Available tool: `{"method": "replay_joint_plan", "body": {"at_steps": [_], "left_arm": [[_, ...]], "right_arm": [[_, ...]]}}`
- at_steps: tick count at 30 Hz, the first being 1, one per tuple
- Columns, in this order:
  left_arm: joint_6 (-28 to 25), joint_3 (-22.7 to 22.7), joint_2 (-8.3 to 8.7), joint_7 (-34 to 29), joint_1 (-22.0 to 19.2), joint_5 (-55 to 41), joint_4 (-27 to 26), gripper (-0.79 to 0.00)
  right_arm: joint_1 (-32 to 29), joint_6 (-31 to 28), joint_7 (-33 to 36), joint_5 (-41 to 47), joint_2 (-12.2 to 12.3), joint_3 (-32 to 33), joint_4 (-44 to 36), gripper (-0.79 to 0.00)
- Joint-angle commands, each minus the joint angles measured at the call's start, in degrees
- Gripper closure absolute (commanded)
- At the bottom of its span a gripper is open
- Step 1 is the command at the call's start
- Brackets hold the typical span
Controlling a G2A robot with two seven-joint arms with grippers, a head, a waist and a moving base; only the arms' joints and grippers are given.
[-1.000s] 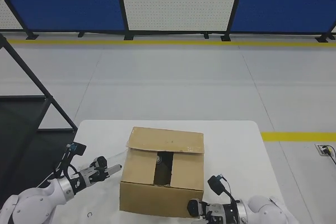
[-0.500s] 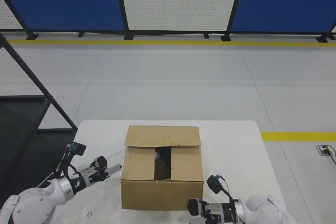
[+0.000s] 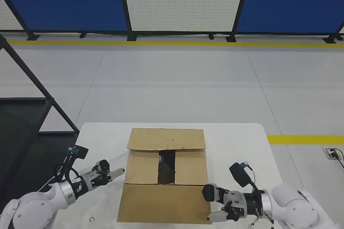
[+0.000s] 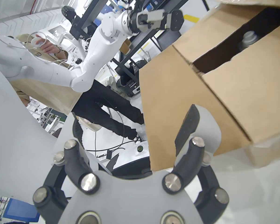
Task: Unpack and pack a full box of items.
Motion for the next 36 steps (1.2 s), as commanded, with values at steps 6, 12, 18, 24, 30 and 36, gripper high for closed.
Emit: {"method": "replay_joint_plan", "body": {"at_steps": [6, 12, 18, 24, 30, 36], "left_arm": [[0.0, 0.0, 0.0, 0.0, 0.0, 0.0, 0.0, -0.785], [0.0, 0.0, 0.0, 0.0, 0.0, 0.0, 0.0, -0.785], [0.0, 0.0, 0.0, 0.0, 0.0, 0.0, 0.0, -0.785], [-0.9, 0.6, 0.24, -0.3, -0.2, 0.4, -1.8, -0.785], [-0.2, 0.2, 0.73, -3.0, -0.8, -2.1, -3.0, -0.785], [0.3, -0.9, 1.27, -5.1, 0.8, -3.7, -4.4, -0.785]], "right_arm": [[6.1, 2.8, -5.1, 1.2, -0.6, -0.1, 3.4, -0.785], [6.6, 3.1, -5.2, 1.4, -0.7, -0.3, 3.9, -0.785], [6.3, 2.9, -5.4, 1.6, -0.7, -0.4, 3.7, -0.785], [4.8, -6.3, -7.9, -1.6, -0.9, -0.7, 3.3, -0.785], [9.9, -9.2, -8.5, -17.0, -1.5, -2.6, 2.2, -0.785], [18.2, -5.0, -11.8, -32.4, -3.2, -7.7, 5.3, -0.785]]}}
